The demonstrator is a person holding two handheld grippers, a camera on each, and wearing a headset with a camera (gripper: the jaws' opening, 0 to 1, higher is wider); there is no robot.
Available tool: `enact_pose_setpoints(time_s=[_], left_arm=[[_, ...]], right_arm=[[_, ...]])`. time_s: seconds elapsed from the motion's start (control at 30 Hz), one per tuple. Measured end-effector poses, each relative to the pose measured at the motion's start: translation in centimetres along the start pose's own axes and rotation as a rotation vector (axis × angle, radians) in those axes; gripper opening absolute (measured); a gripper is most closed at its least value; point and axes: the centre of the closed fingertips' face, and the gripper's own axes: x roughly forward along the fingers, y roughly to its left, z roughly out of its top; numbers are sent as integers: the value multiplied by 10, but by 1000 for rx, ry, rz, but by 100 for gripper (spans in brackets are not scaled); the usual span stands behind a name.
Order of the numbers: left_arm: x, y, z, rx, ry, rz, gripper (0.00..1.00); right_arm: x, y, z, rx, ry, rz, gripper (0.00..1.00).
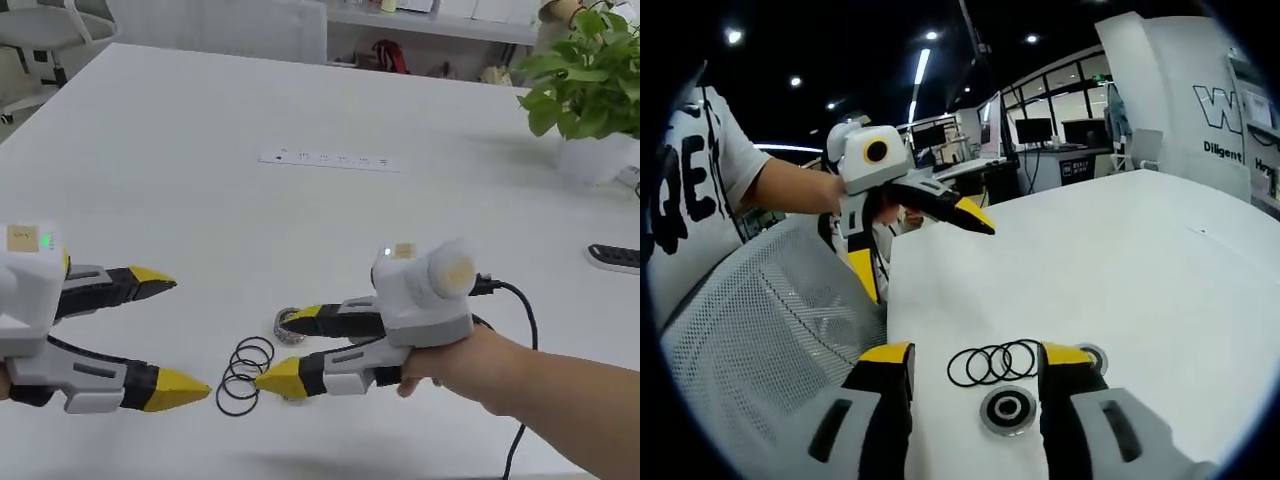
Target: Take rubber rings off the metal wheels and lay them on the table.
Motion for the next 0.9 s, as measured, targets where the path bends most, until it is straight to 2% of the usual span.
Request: enact_pose_setpoints(time_s=[0.33, 0.53, 0.77, 0.9], left_arm=[[-5, 4, 9, -2, -25, 24, 81], [-7, 6, 12, -10, -38, 37, 82], [-10, 9, 9, -23, -43, 54, 82], [-11, 9, 7, -24, -40, 56, 82]], right_arm=[[-31, -16, 8, -17, -57, -76, 56], [-45, -20, -1, -23, -57, -100, 60], [-57, -23, -10, -18, -56, -128, 62], [-64, -24, -12, 8, -74, -137, 64]])
